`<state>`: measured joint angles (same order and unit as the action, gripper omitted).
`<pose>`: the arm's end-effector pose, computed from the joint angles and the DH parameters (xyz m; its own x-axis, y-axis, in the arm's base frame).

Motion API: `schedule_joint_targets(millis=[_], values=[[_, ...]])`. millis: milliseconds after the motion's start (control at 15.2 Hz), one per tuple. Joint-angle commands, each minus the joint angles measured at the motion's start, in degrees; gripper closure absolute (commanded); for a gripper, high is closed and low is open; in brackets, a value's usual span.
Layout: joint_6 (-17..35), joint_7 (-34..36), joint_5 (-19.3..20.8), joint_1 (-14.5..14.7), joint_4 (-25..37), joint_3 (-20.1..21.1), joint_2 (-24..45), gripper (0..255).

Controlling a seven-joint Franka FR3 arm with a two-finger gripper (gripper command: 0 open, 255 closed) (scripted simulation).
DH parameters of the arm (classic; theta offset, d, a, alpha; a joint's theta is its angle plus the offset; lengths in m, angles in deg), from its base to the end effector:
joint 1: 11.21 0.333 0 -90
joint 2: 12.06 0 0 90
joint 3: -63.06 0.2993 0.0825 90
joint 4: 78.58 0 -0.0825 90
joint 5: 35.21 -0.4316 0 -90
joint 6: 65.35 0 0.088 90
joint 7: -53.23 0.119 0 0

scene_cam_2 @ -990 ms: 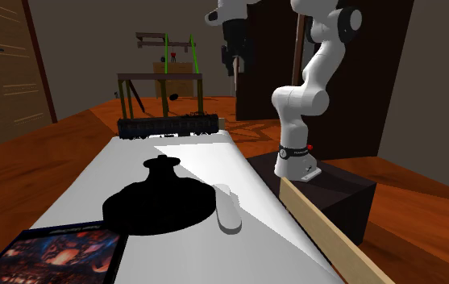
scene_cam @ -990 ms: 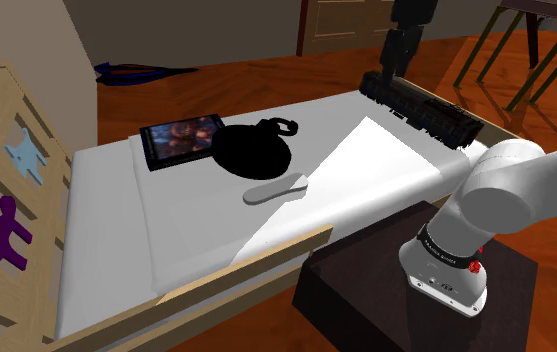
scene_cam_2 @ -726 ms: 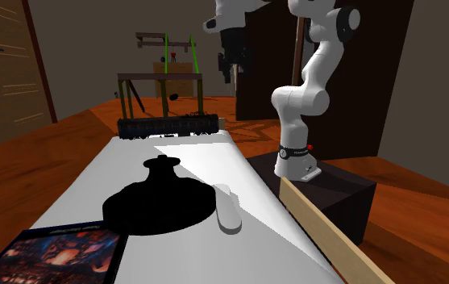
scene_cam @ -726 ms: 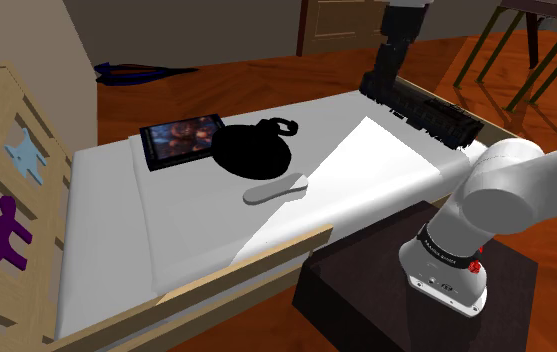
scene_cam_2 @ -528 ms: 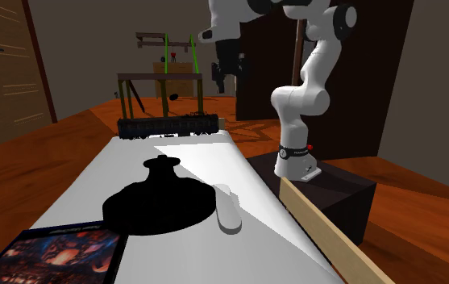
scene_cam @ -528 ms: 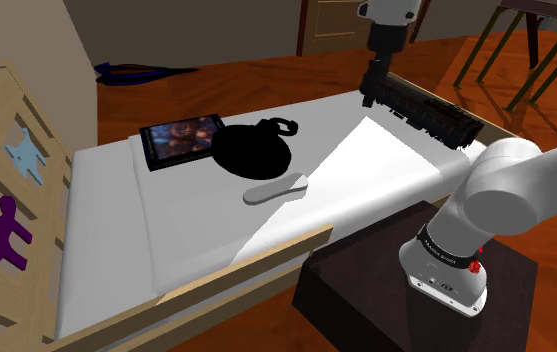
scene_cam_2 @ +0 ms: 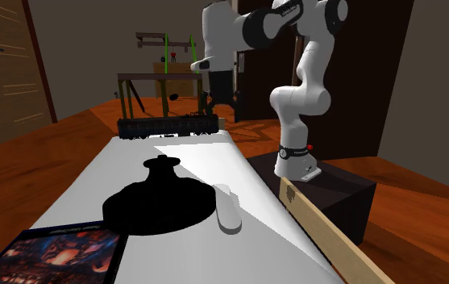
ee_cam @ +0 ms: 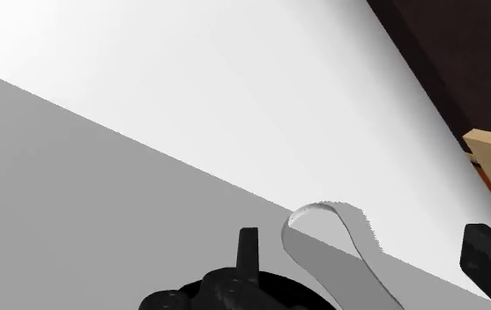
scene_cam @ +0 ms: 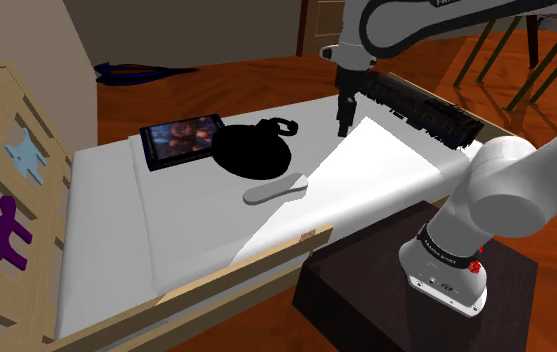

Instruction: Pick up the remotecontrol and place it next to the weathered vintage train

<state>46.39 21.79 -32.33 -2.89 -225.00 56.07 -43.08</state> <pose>0.4222 0.0093 0.3954 0.8172 0.5744 -0.0474 0.5725 -0.8184 -0.0494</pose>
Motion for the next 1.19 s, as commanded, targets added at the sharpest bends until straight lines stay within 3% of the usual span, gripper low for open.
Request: schedule_joint_targets(millis=[0, 792, 1122], values=[[5.0, -3.9, 0.3, 1.5, -1.9, -0.4, 2.5, 0], [33.2, -26.6, -0.9, 10.2, -4.2, -0.9, 25.1, 0], [38.0, -28.0, -1.7, 10.5, -4.5, -0.8, 29.4, 0]])
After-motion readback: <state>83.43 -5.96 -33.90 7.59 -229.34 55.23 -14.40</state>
